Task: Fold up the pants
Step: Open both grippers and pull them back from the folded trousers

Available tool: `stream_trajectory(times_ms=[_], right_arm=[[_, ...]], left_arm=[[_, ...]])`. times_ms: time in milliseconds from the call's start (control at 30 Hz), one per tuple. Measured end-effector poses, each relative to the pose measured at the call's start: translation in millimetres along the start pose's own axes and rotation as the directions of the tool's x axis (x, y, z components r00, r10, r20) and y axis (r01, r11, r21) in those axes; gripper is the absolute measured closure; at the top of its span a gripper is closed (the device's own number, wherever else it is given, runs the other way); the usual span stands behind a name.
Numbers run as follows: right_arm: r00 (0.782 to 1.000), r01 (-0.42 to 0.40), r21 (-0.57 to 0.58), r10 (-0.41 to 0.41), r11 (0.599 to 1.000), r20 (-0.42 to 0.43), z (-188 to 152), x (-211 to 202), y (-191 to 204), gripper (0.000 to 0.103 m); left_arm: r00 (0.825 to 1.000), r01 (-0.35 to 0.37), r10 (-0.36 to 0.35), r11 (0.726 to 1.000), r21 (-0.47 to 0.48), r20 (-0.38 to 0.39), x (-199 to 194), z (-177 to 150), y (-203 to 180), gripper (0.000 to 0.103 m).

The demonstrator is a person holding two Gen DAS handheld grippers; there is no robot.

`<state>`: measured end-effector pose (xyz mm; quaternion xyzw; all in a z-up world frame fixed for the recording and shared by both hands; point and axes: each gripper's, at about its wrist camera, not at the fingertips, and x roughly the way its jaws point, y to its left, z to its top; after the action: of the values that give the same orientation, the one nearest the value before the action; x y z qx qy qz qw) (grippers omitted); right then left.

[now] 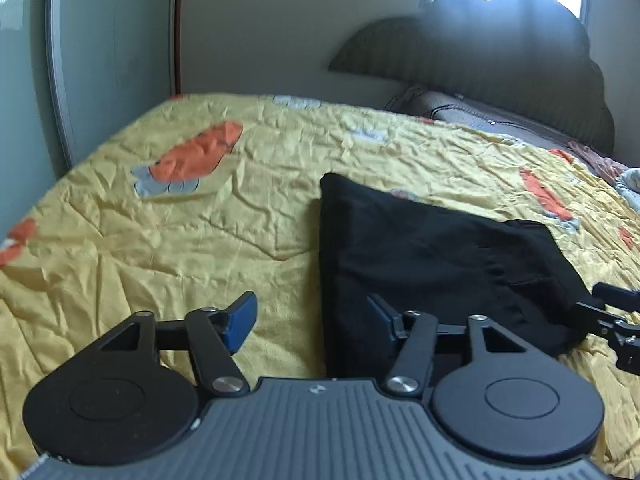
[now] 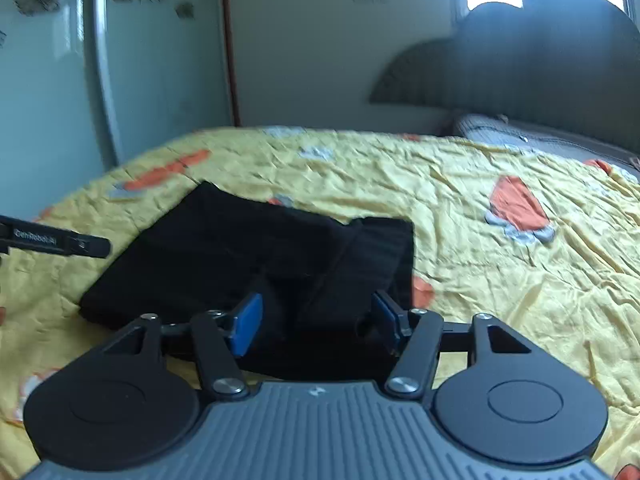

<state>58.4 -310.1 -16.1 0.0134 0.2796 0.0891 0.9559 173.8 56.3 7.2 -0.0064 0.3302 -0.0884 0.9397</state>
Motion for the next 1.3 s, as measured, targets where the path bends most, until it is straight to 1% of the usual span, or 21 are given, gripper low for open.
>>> stream_trajectory(times_ms=[67, 200, 300, 333, 400, 433, 533, 700, 733, 767, 800, 833, 867, 900, 933, 967, 1000, 1033, 1067, 1167, 1300], right_arm=[[1.0, 0.021, -0.028, -0.021, 0.999, -0.02, -4.6, 2.9, 6.1, 0.031], [0.991, 0.082, 0.007, -0.081, 0.997, -0.106, -12.5, 12.5, 3.6, 0.031], [0.993, 0.105, 0.03, -0.103, 0.994, -0.06, -11.5, -16.7, 8.8, 0.03], [0.993, 0.112, 0.034, -0.111, 0.993, -0.043, -11.8, -28.0, 11.9, 0.027], [0.994, 0.108, 0.052, -0.107, 0.993, -0.024, -13.1, -46.9, 18.0, 0.014], [0.996, 0.092, 0.052, -0.091, 0.994, -0.018, -14.1, -55.4, 22.0, 0.013], [0.998, 0.067, 0.012, -0.067, 0.998, -0.015, -17.8, -78.0, 37.1, 0.009], [0.994, 0.099, -0.092, -0.103, 0.991, -0.04, -16.3, -114.7, 67.3, 0.007], [0.995, 0.081, -0.069, -0.084, 0.994, -0.051, -13.0, -124.5, 70.4, 0.007], [0.998, 0.013, -0.009, -0.013, 1.0, -0.068, -7.6, -135.2, 69.6, 0.007], [0.989, -0.114, 0.1, 0.122, 0.988, -0.079, -2.1, -144.2, 62.5, 0.006], [0.953, -0.277, 0.24, 0.298, 0.93, -0.055, 0.9, -150.8, 50.8, 0.005], [0.903, -0.401, 0.349, 0.43, 0.847, -0.007, 1.9, -152.6, 40.4, 0.001], [0.87, -0.463, 0.41, 0.491, 0.786, 0.041, 2.3, -152.5, 33.4, 0.0], [0.875, -0.46, 0.421, 0.479, 0.782, 0.067, 2.9, -152.0, 30.9, 0.0], [0.909, -0.401, 0.394, 0.412, 0.827, 0.062, 3.7, -150.2, 32.5, 0.0], [0.952, -0.296, 0.352, 0.304, 0.888, 0.035, 3.3, -145.4, 37.0, 0.0], [0.98, -0.194, 0.31, 0.201, 0.931, 0.009, 1.4, -138.0, 41.7, 0.0], [0.992, -0.123, 0.267, 0.129, 0.956, -0.007, -2.1, -128.8, 45.5, 0.0], [0.998, 0.029, 0.168, -0.021, 0.985, -0.052, -17.8, -99.3, 53.6, 0.0], [0.992, 0.124, 0.092, -0.122, 0.988, -0.026, -38.6, -80.6, 58.5, 0.0]], left_arm=[[1.0, 0.02, -0.02, 1.0, 0.023, -0.016, -2.1, -6.4, -11.0, 0.023], [0.996, -0.046, 0.049, 0.998, 0.053, -0.073, 9.1, -25.5, -22.9, 0.027], [0.998, -0.021, 0.021, 1.0, -0.008, -0.067, -8.2, -32.9, -17.6, 0.026], [0.998, -0.019, 0.018, 1.0, -0.017, -0.067, -14.6, -34.5, -17.8, 0.026], [0.998, -0.026, 0.025, 1.0, -0.014, -0.06, -25.5, -37.2, -21.0, 0.023], [0.998, -0.029, 0.029, 1.0, -0.007, -0.057, -30.3, -38.7, -23.9, 0.023], [0.998, -0.037, 0.037, 0.999, 0.014, -0.054, -42.3, -45.1, -31.9, 0.02], [0.997, -0.025, 0.025, 1.0, 0.0, -0.071, -59.1, -53.2, -35.6, 0.016], [0.997, -0.022, 0.022, 1.0, -0.003, -0.077, -60.4, -54.6, -35.0, 0.015], [0.997, -0.019, 0.019, 1.0, -0.006, -0.081, -61.5, -55.8, -34.7, 0.013], [0.996, -0.019, 0.018, 1.0, -0.006, -0.083, -62.3, -57.3, -34.7, 0.012], [0.996, -0.023, 0.022, 1.0, -0.003, -0.083, -62.1, -58.7, -35.2, 0.012], [0.996, -0.029, 0.03, 1.0, 0.002, -0.084, -60.7, -60.1, -36.0, 0.012], [0.995, -0.036, 0.036, 0.999, 0.005, -0.088, -58.5, -61.7, -36.5, 0.012], [0.995, -0.037, 0.038, 0.999, 0.003, -0.095, -56.2, -63.2, -36.6, 0.012], [0.994, -0.034, 0.034, 0.999, -0.003, -0.101, -53.9, -64.5, -36.4, 0.012], [0.994, -0.031, 0.029, 0.999, -0.012, -0.104, -51.6, -66.1, -35.7, 0.012], [0.994, -0.029, 0.027, 0.999, -0.018, -0.105, -49.6, -67.7, -35.4, 0.012], [0.994, -0.03, 0.028, 0.999, -0.021, -0.106, -47.5, -69.6, -35.7, 0.012], [0.994, -0.054, 0.052, 0.999, -0.01, -0.101, -42.1, -74.9, -37.7, 0.012], [0.994, -0.072, 0.071, 0.997, -0.017, -0.084, -37.6, -80.0, -38.5, 0.012]])
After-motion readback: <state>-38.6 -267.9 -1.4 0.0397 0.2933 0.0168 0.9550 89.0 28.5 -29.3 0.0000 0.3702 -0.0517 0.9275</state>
